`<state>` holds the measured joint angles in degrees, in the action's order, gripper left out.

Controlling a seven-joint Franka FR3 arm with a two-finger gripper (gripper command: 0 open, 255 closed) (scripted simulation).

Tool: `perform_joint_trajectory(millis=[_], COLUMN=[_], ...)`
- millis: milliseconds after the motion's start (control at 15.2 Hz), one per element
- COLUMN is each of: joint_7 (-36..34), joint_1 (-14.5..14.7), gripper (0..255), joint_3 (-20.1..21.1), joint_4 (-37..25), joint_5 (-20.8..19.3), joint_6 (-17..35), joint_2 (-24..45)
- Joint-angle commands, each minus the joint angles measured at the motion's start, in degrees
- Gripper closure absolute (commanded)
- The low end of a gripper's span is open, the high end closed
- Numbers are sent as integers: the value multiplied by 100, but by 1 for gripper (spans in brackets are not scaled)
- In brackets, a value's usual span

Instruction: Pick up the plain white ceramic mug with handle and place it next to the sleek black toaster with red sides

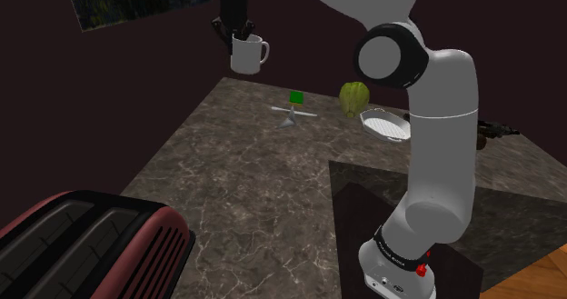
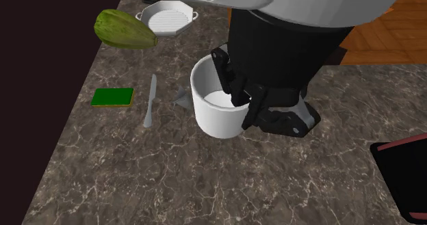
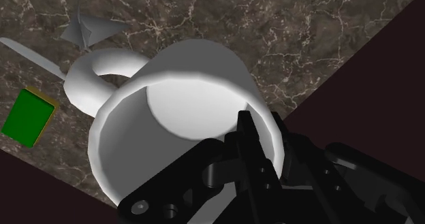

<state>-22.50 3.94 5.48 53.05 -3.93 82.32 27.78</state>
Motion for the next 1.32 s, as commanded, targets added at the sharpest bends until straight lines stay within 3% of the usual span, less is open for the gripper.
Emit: perform_joint_trajectory(millis=[0,198,330,528,858,1254], joint_7=[8,26,-135,-359,-742,-1237], joint_1=[22,79,91,172,352,593], gripper=[255,255,255,255,255,255], joint_3=[-3,-16,43,122,278,525], joint_4=[-396,-1302,203,1513,2975,4197], joint_5=[-15,-50,9,72,177,339], joint_6=[-247,-760,-182,250,624,814], joint_2=[149,541,-380,-1255,-2338,-3371])
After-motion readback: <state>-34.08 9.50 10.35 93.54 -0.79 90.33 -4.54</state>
